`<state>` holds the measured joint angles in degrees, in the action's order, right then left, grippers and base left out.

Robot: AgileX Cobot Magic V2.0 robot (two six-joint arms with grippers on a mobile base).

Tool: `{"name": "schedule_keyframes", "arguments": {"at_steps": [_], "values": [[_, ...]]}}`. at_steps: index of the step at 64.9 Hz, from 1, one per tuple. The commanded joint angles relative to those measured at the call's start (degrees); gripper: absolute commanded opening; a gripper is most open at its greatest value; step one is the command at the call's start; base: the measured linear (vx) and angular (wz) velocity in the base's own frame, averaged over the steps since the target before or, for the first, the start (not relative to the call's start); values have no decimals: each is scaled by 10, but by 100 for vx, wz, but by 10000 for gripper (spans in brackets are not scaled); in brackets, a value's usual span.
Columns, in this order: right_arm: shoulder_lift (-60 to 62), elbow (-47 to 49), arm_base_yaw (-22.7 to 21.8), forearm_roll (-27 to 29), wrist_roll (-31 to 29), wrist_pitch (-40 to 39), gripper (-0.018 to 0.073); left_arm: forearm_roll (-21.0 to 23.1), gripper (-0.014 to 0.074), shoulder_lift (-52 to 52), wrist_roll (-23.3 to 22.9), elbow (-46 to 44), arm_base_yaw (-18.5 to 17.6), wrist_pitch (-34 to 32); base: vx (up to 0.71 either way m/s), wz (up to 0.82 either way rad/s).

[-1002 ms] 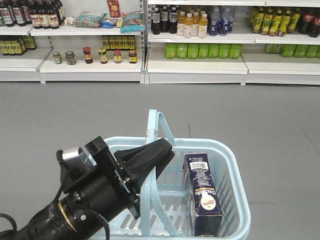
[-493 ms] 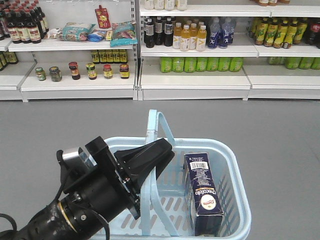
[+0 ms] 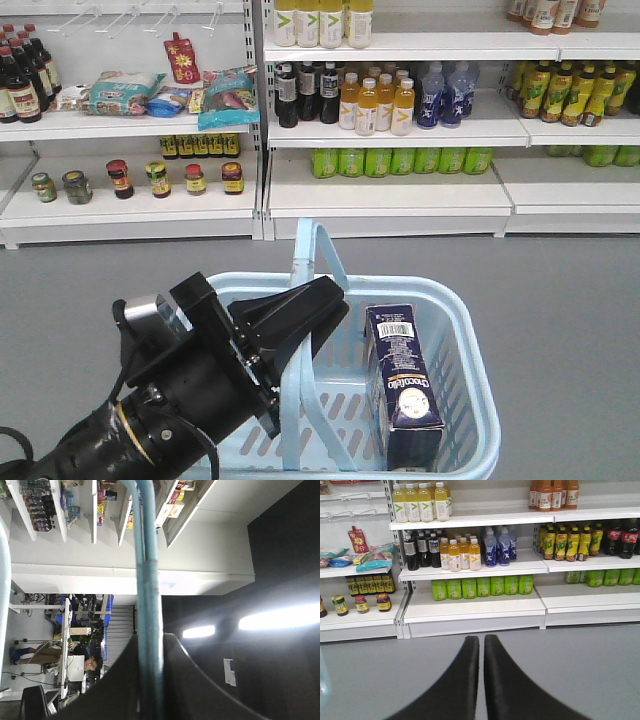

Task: Left arm holds basket, right arm returns cookies
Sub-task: 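Turn the base to face the shelf of bottled drinks, basket held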

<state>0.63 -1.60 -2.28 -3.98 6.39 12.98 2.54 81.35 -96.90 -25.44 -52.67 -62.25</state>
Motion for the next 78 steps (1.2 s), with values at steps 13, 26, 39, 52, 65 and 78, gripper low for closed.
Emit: {"name": "schedule_keyframes", "arguments": {"at_steps": [13, 26, 39, 52, 65, 78], "values": [[7, -10, -4, -6, -2, -41, -6, 0, -3, -22, -2, -16, -4, -164, 51, -3], [7, -10, -4, -6, -2, -41, -6, 0, -3, -22, -2, -16, -4, -164, 52, -5], [7, -10, -4, -6, -2, -41, -6, 0, -3, -22, -2, -16, -4, -164, 51, -8], [7, -10, -4, -6, -2, -41, -6, 0, -3, -22, -2, -16, -4, -164, 48, -5], [7, -10, -4, -6, -2, -41, -6, 0, -3, -22, -2, -16, -4, -164, 45, 1], [7, -10, -4, -6, -2, -41, -6, 0, -3, -22, -2, -16, -4, -164, 41, 3]]}}
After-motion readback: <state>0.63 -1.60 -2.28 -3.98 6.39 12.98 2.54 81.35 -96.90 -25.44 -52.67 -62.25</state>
